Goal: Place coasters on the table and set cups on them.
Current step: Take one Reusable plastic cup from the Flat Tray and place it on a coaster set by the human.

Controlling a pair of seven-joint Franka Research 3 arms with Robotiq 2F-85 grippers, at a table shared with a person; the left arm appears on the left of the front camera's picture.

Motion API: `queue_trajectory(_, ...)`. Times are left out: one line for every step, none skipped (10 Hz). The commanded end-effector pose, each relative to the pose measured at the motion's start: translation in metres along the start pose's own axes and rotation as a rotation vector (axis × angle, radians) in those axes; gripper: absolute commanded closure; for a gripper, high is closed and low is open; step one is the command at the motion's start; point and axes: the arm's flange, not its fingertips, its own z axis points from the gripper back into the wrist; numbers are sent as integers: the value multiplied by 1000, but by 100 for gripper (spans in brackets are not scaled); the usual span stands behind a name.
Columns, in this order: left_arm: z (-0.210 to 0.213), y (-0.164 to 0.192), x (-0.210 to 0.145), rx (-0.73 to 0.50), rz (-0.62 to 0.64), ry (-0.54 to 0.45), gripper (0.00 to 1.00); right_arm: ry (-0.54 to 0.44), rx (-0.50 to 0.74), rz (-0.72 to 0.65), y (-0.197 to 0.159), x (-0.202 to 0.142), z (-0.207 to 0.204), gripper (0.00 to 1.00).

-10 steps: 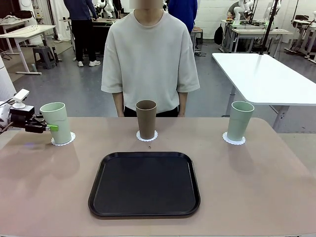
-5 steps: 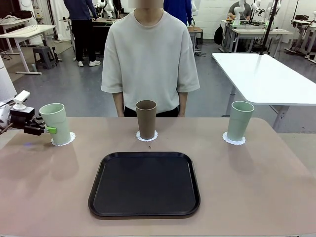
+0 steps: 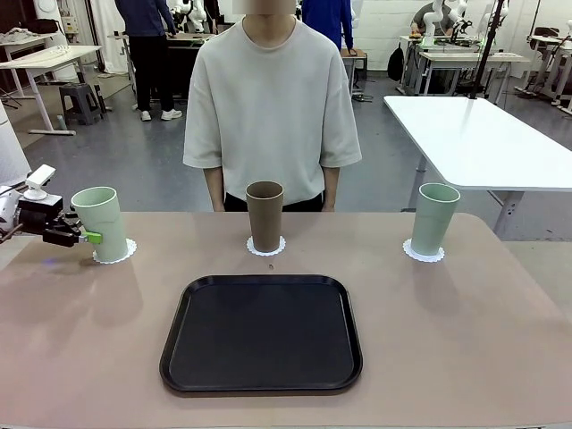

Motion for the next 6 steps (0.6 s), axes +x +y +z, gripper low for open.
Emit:
queue_trajectory(-2,2,1,-15,-15,44,0,0,7,4,1,-4,-2,0)
queue_trajectory(-2,1,0,-19,-16,64,0,0,7,4,1,-4,-2,0)
queue_trajectory(-2,0,-1,-24,-35,95,0,0,7,4,1,-4,-2,0)
queue_trajectory(-1,-2,-1,-38,-53,133,0,0,7,4,1,-4,-2,0)
queue_trajectory(-1,-3,-2,-51,-59,168,0,0,7,4,1,-4,-2,0)
queue_trajectory(0,-4,-3,-58,-67,188,0,0,7,4,1,-4,-2,0)
